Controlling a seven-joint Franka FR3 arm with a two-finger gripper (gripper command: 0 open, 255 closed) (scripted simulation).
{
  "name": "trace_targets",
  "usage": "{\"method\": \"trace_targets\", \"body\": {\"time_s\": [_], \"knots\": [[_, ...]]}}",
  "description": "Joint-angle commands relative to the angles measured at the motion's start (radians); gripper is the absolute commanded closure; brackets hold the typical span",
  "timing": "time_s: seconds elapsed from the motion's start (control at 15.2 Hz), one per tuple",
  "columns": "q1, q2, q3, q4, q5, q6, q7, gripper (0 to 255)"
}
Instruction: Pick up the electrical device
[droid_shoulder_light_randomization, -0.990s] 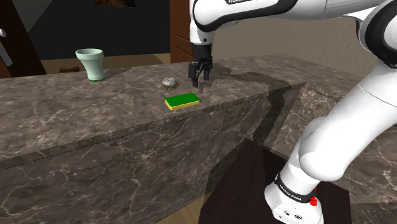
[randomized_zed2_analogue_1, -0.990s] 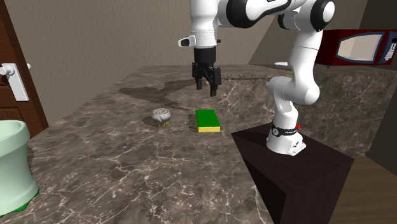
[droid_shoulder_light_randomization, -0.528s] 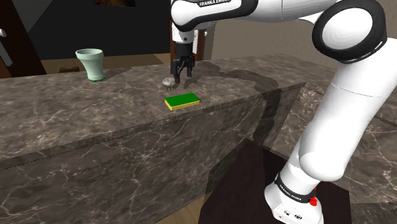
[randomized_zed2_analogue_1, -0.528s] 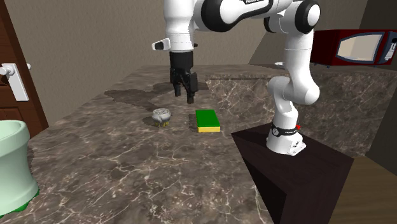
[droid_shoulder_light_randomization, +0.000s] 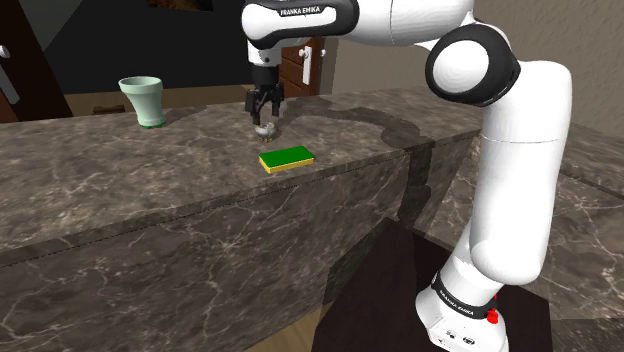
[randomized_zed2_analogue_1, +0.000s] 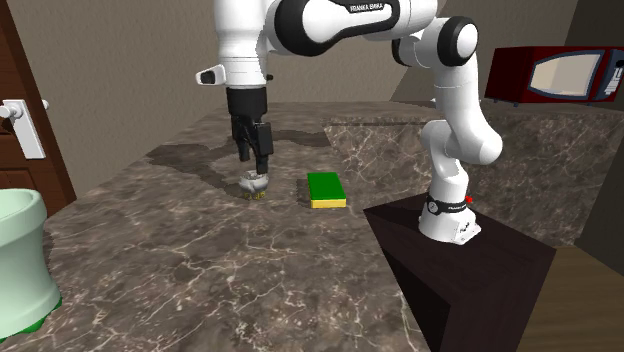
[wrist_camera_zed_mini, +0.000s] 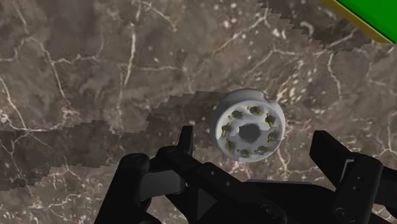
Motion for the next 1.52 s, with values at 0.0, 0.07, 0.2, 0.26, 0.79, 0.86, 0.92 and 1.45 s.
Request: {"method": "trace_targets", "body": {"time_s": [0.0, 0.07, 0.2, 0.26, 0.79, 0.86, 0.92, 1.45], "knots": [[0.001, 0.000, 0.001, -0.024, 0.000, 0.025, 0.002, 0], [0.001, 0.000, 0.001, -0.038, 0.000, 0.039, 0.002, 0], [0.001, 0.000, 0.001, -0.064, 0.000, 0.066, 0.002, 0], [0.001, 0.000, 0.001, -0.077, 0.000, 0.079, 0.002, 0], [0.001, 0.002, 0.001, -0.082, 0.000, 0.085, 0.002, 255], [0.001, 0.002, 0.001, -0.082, 0.000, 0.085, 0.002, 255], [0.001, 0.002, 0.001, -0.082, 0.000, 0.085, 0.002, 255], [0.001, 0.001, 0.001, -0.003, 0.000, 0.006, 0.002, 255]]}}
